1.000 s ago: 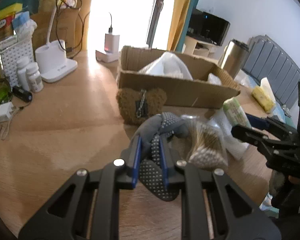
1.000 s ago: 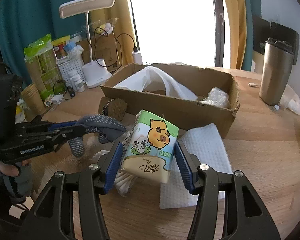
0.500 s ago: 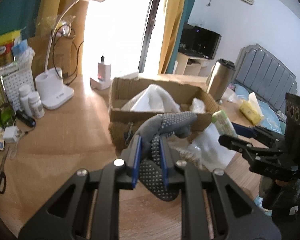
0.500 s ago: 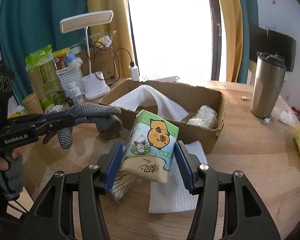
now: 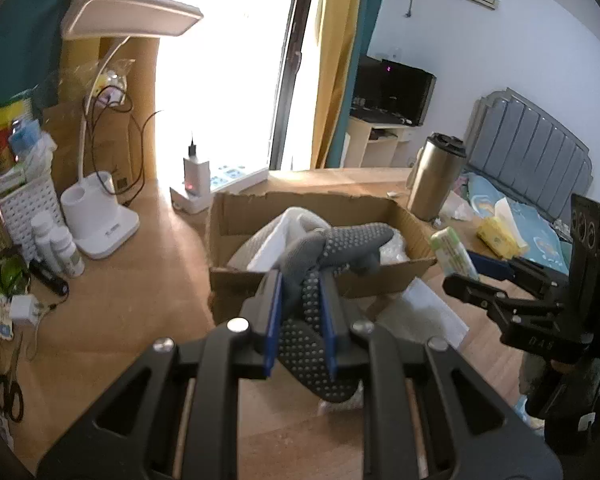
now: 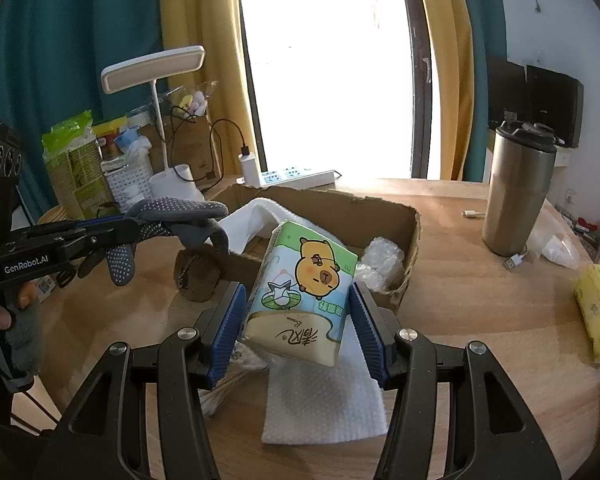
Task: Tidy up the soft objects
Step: 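Lower the glove into the box with the left tool while the right tool drops the tissue pack in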
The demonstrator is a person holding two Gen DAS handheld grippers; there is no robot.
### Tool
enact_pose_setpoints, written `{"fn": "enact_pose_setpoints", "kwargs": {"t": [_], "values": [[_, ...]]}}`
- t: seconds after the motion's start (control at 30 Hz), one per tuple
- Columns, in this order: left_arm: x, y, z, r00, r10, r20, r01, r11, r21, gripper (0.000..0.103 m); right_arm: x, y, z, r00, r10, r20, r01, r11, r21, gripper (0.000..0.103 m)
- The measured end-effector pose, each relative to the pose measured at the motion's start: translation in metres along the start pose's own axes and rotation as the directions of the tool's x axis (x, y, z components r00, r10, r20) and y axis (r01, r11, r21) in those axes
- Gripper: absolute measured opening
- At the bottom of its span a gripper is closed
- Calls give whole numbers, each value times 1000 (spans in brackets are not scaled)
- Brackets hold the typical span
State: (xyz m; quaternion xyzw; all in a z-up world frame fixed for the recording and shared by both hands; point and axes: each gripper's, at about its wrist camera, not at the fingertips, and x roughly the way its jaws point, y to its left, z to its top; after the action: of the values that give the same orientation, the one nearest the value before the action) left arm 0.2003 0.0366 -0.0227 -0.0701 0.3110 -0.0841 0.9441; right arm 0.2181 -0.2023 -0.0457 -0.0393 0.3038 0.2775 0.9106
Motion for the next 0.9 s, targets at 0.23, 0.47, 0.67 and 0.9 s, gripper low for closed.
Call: {"fn": "enact_pose_setpoints", "kwargs": {"t": [0.23,0.47,0.67,0.9], "values": [[10,-4,15,1000,-4,12,4,1000,16,19,4,-11,10,1000,-9,15,9,1000,6,57],[25,-9,24,1000,-10,4,10,999,37,19,13,-20,14,1000,-8,18,7,1000,13,57],[37,-13,32,1000,-18,12,17,999,44,19,17,-29,20,1000,0,24,0,1000,30,57],[53,-16,42,999,-42,18,41,997,58,19,22,-35,25,1000,-5,31,4,999,34,57]]}}
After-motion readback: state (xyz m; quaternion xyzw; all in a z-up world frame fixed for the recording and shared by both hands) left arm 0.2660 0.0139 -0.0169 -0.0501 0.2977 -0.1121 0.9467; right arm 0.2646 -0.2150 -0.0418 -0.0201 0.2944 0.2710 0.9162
